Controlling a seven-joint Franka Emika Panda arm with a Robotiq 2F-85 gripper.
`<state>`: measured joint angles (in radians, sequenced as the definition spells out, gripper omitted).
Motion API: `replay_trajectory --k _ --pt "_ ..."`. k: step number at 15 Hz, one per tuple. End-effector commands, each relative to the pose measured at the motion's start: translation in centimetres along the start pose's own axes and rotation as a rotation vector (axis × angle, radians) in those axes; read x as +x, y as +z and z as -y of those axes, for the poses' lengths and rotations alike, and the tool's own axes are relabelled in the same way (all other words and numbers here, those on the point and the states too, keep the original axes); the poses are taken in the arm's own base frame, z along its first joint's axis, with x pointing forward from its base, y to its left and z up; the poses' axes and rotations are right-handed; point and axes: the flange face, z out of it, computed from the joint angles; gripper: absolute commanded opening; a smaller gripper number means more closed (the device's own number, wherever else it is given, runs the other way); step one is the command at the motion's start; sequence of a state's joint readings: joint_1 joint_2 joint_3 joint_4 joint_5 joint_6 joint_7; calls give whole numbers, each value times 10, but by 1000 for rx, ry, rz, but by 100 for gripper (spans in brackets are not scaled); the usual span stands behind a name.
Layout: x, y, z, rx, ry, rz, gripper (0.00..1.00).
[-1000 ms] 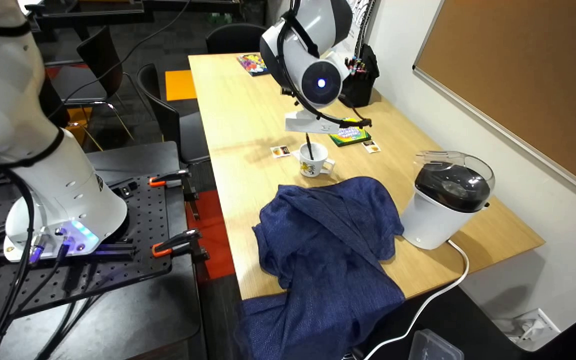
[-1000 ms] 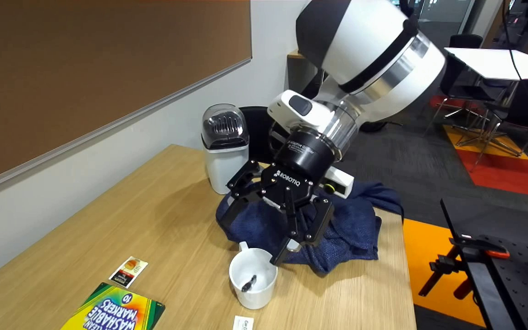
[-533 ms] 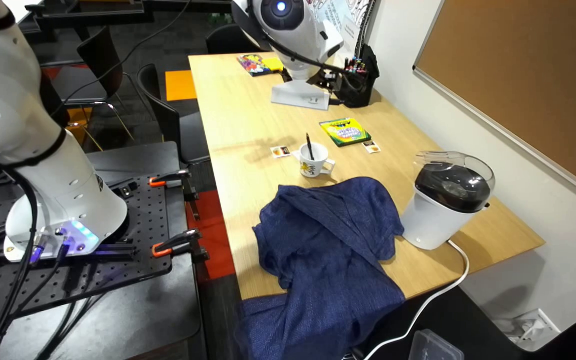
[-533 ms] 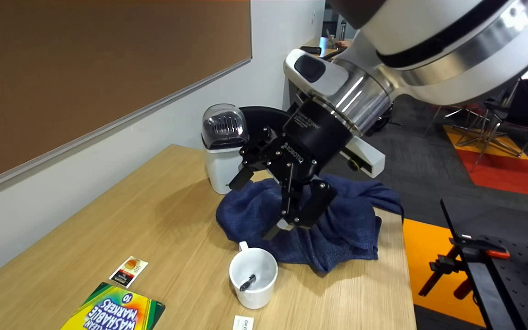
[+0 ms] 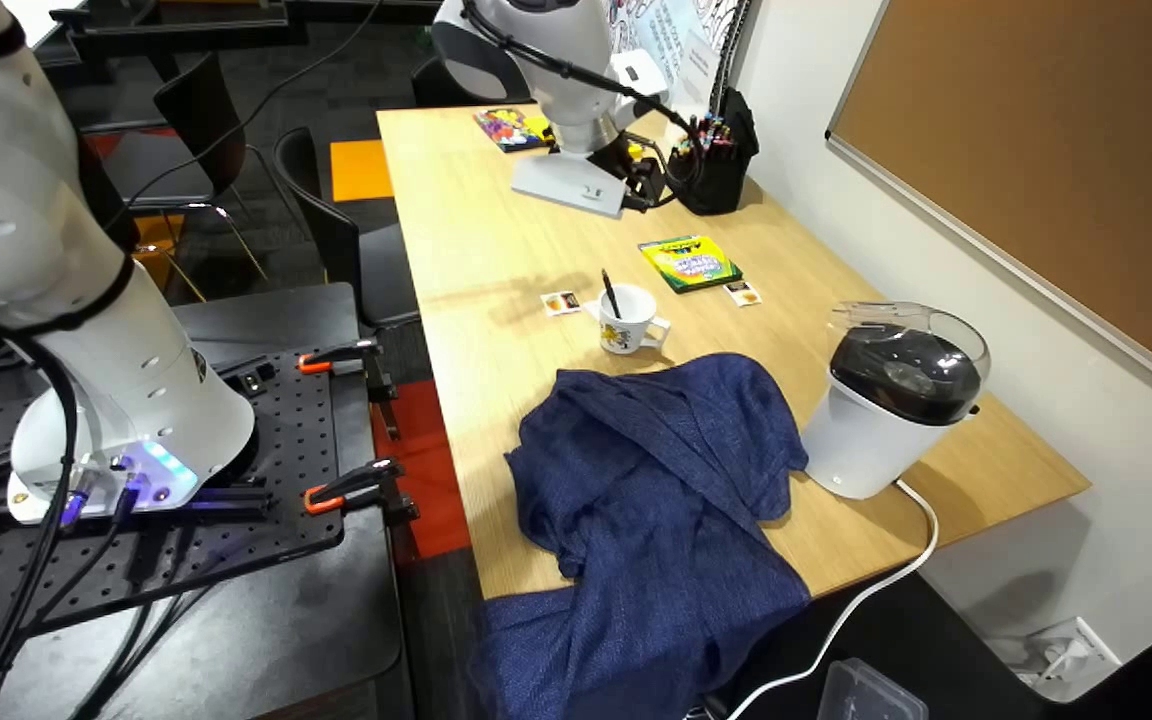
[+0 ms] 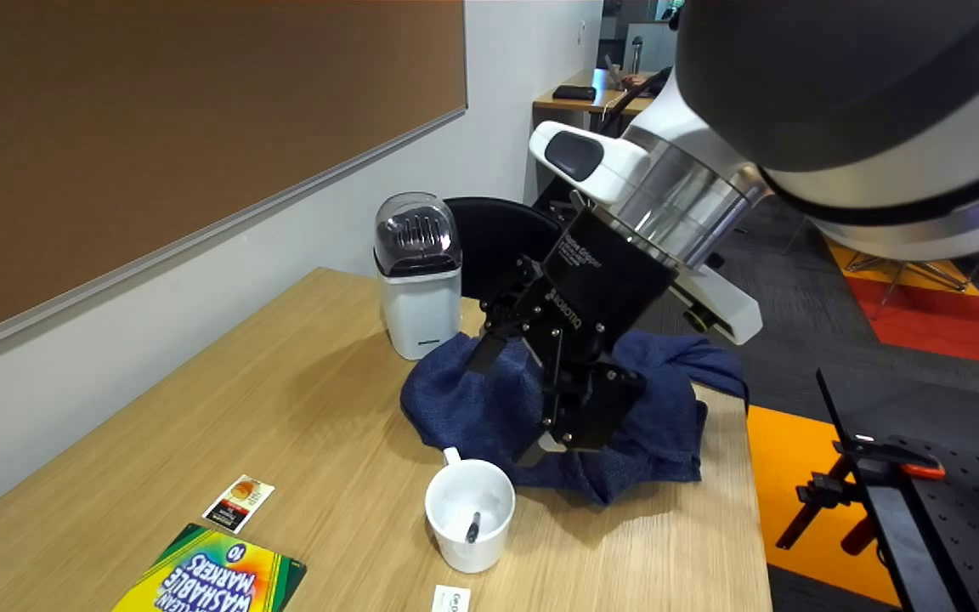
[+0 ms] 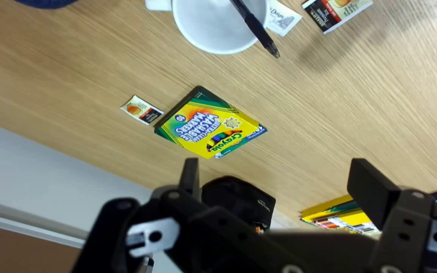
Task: Pick the black pen and place it in the white cup.
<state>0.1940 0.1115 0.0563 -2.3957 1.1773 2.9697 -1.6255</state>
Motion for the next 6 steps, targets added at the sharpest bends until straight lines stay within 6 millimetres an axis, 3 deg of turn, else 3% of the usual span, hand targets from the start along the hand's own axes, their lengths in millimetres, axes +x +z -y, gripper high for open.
replay_trajectory --k 1,6 --pt "-2 0 0 1 7 11 100" --pt "-3 0 1 1 12 15 100"
